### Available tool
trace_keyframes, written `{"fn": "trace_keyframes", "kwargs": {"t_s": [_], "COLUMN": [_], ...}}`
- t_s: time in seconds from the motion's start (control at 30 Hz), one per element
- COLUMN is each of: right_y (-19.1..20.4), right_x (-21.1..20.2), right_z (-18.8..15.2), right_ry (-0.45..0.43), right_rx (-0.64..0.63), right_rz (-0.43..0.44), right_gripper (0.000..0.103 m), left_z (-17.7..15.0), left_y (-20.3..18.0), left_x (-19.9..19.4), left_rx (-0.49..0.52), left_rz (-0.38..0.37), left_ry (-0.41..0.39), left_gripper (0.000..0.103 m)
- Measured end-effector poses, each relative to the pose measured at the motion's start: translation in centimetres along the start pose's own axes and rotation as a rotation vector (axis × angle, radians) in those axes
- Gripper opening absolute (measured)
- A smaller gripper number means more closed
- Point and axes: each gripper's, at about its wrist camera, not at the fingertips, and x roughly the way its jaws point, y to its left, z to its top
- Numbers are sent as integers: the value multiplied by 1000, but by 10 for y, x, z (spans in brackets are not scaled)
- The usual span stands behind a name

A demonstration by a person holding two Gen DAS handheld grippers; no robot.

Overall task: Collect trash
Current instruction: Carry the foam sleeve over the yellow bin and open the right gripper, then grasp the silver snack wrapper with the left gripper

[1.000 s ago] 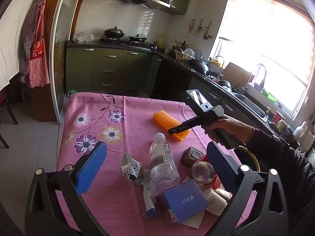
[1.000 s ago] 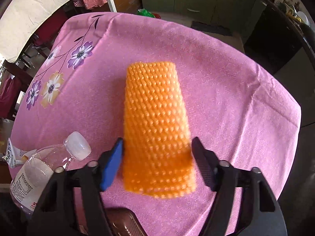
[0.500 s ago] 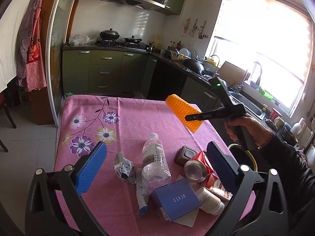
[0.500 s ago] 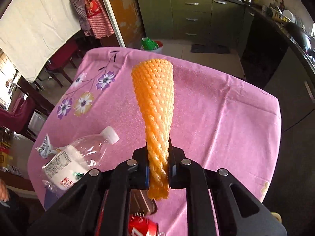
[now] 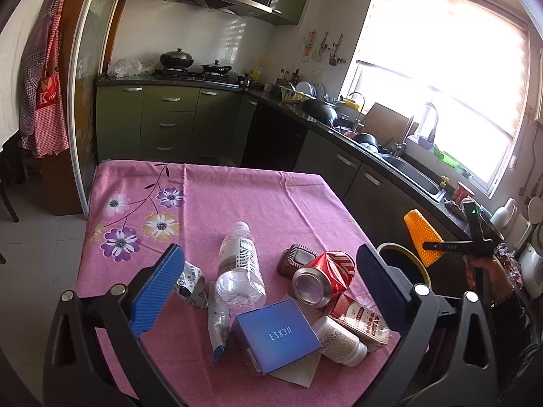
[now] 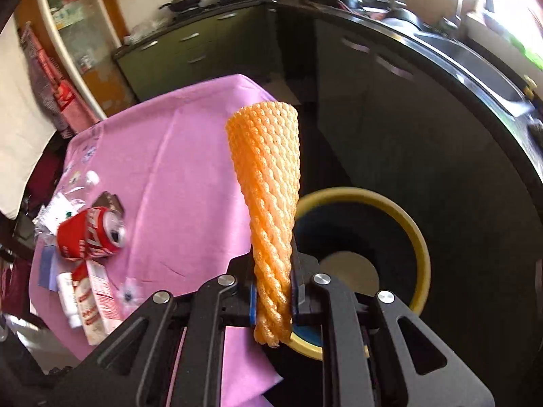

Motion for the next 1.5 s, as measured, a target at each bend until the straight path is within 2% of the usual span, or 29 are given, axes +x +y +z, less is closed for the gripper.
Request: {"fn": "trace_keyframes", "kwargs": {"t_s": [0.07,0.23,0.27,0.33,0.37,0.4,0.53,0.63,0.7,0.83,1.0,1.2,1.3,1.4,1.5], "right_y": [-25,-59,-63,-66,-69,-69,-71,-55,-42,-12,11,28,33,34,35], "right_x": [18,55,61,74,77,78,66,43,27,4,-3,0,4,11,15], "right_z": [-9,-22,-22,-22,-23,-24,-28,-38,-48,-72,-88,-88,-87,-87,-88], "right_ry": [26,64,69,73,63,57,22,-29,-70,-133,-137,-133,-126,-116,-103], "right_rx": [52,116,122,136,138,138,162,157,160,129,96,63,55,50,51], "right_rz": [-22,-56,-60,-78,-117,-136,-106,-85,-47,11,58,75,81,86,86], "right_gripper": [14,17,24,47,61,62,62,64,69,69,69,69,69,69,69], "left_z": [-2,-2,-1,0,0,0,-1,-2,-3,2,14,10,3,-5,-10], "left_y": [-3,-8,-8,-7,-6,-6,-1,3,6,14,36,59,75,86,91], "left_x": [2,-1,-3,-5,-6,-6,-6,-4,-3,-2,4,40,67,90,106], "left_rx": [0,17,21,22,19,16,3,-6,-8,-13,-29,-57,-101,-148,-164], "left_rz": [-5,15,19,27,30,32,44,48,54,72,116,131,134,97,96], "left_ry": [11,16,13,8,8,9,18,27,32,43,58,153,224,293,335], "left_gripper": [96,96,96,96,96,96,96,96,96,96,96,96,96,96,95]}}
